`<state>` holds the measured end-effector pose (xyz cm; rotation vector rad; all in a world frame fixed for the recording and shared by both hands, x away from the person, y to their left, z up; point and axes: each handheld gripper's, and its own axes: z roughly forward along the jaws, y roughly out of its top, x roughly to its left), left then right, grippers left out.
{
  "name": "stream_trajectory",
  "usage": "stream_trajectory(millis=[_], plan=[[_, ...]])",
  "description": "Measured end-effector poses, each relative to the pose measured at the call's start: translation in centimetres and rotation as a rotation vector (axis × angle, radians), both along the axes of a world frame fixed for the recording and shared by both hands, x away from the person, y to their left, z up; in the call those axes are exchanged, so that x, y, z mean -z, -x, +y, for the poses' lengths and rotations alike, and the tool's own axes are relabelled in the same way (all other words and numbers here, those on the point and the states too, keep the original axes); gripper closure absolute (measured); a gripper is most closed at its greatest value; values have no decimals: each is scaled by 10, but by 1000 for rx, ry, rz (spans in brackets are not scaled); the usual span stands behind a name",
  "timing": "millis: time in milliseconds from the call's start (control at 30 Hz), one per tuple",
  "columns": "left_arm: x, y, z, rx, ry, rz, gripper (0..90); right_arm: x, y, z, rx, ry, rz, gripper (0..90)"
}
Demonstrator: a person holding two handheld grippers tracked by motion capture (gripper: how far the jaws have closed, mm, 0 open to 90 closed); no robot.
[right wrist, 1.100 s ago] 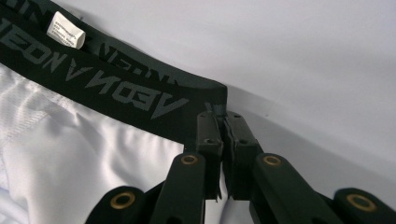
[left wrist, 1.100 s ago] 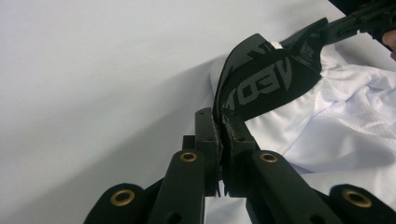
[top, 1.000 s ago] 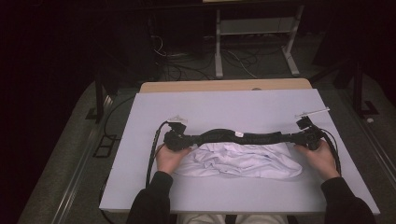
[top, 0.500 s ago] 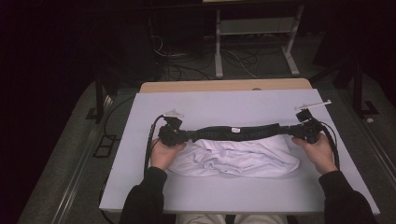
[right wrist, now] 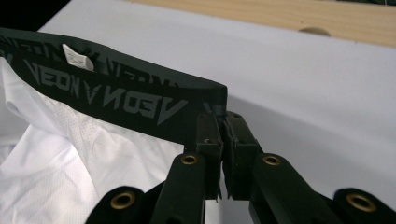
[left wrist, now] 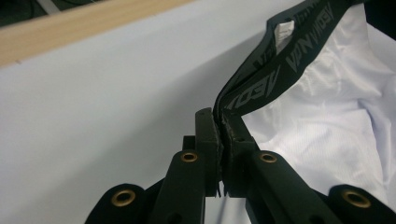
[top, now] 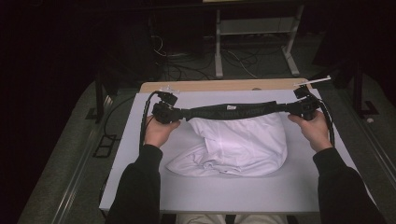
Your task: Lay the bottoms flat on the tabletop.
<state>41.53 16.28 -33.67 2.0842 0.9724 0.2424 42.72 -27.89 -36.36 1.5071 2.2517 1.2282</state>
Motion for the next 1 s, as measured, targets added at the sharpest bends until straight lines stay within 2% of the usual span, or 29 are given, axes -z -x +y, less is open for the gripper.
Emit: stream_trajectory(millis=[200,300,367,467,600,800,833,1000], plan=[[-32,-11,0,-11,-51,-35,865,-12,-11,5,9,-20,-21,851],[-49,-16,-1,-36,-63,-50,865,-19,-16,8,13,-20,-32,851],[-60,-20,-4,-44,-86,-57,865,-23,-18,9,15,-20,-40,852],[-74,-24,-9,-45,-116,-72,865,-39,-25,11,33,-20,-68,851],[-95,-35,-16,-53,-129,-99,866,-53,-34,6,49,-42,-92,851],[-104,-52,-18,-63,-114,-110,866,-59,-44,-2,69,-99,-106,851],[-103,-56,-18,-63,-111,-108,866,-57,-49,-5,75,-127,-109,851],[-87,-79,-18,-85,-86,-79,866,-44,-61,-8,84,-153,-103,852]])
